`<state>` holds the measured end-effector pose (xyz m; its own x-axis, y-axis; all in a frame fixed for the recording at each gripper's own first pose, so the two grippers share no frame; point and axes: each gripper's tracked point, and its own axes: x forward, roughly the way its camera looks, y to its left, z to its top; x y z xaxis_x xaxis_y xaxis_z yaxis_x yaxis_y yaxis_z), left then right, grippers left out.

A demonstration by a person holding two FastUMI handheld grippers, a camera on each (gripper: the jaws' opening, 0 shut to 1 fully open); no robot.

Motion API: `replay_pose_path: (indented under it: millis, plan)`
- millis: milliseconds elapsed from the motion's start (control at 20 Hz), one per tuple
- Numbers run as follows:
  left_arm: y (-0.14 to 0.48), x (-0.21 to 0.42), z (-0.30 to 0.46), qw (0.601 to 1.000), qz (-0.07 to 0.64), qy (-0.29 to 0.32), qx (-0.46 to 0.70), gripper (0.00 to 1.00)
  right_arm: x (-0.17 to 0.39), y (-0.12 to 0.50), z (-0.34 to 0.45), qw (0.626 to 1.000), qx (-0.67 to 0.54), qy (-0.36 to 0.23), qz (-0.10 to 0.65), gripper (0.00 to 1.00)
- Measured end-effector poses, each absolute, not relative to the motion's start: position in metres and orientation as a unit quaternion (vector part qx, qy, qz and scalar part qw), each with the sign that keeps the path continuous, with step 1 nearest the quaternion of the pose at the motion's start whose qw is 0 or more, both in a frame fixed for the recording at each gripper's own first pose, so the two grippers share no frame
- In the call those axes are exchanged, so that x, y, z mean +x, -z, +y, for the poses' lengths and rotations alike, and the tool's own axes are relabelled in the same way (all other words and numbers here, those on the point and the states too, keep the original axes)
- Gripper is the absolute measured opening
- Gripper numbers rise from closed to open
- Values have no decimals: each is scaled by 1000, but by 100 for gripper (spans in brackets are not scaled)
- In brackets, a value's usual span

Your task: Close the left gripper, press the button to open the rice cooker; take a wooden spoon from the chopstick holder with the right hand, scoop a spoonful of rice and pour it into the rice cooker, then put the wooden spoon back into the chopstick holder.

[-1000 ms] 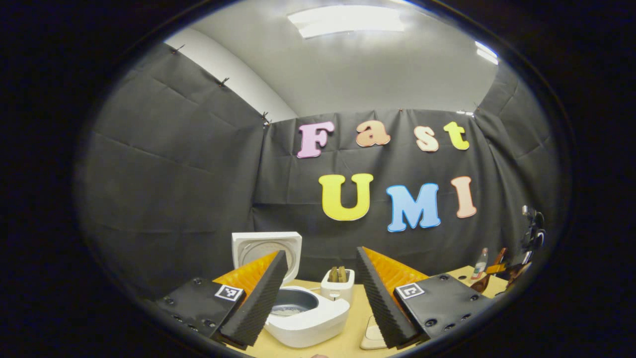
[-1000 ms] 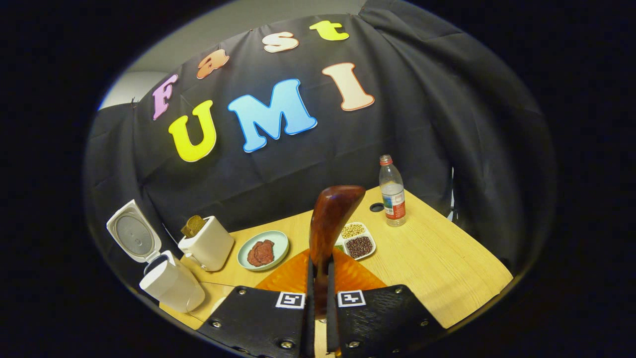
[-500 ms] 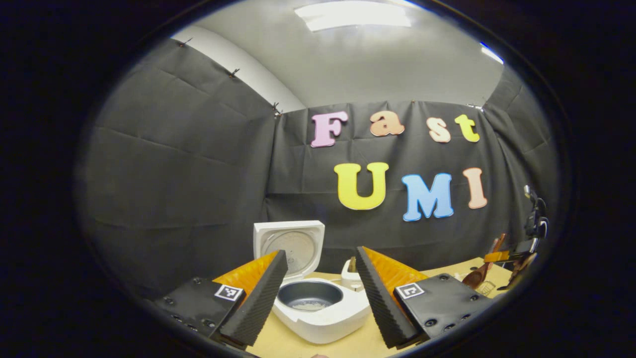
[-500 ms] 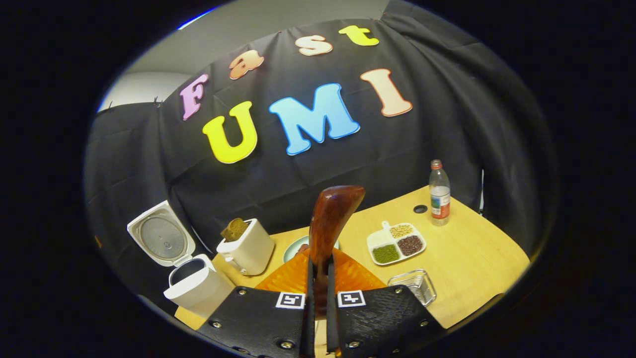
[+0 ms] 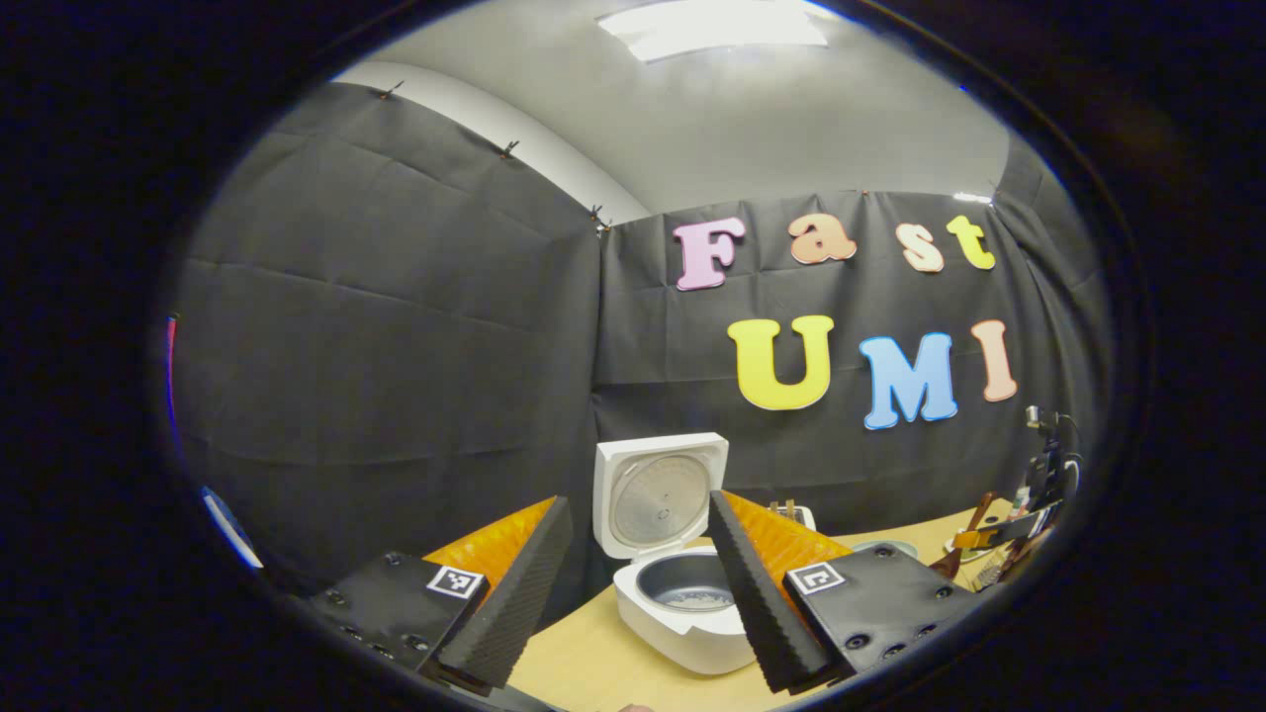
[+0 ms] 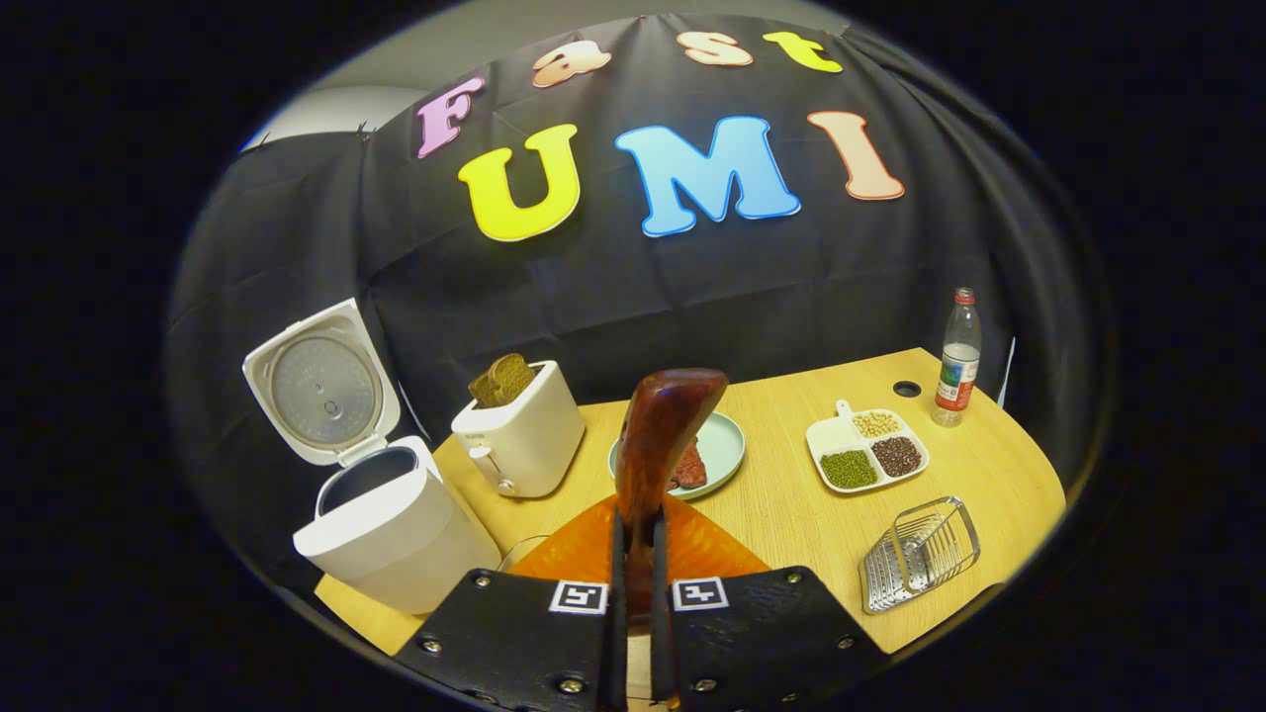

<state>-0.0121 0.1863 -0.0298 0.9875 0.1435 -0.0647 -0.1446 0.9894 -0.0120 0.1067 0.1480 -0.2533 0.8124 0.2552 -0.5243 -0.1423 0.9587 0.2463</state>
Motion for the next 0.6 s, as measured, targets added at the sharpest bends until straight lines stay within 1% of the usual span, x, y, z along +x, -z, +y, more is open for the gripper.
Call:
replay_pose_path:
  millis: [50, 150, 300, 450, 500, 600]
  plan:
    - [30, -14, 192, 996, 32, -78, -6, 97, 108, 264, 150, 948, 80, -101, 291, 10]
    - [33, -16, 203, 995, 35, -89, -3, 96, 110, 284, 151, 949, 42, -90, 299, 10]
    - [39, -19, 214, 994, 40, -99, -2, 97, 104, 314, 156, 943, 1, -83, 322, 10]
    - [41, -20, 222, 994, 42, -105, 0, 94, 103, 315, 169, 945, -13, -87, 314, 10]
    - [40, -22, 223, 994, 41, -106, 0, 98, 100, 317, 176, 943, -10, -94, 320, 10]
    - [41, -21, 226, 993, 39, -109, 0, 98, 92, 318, 191, 935, 13, -111, 336, 10]
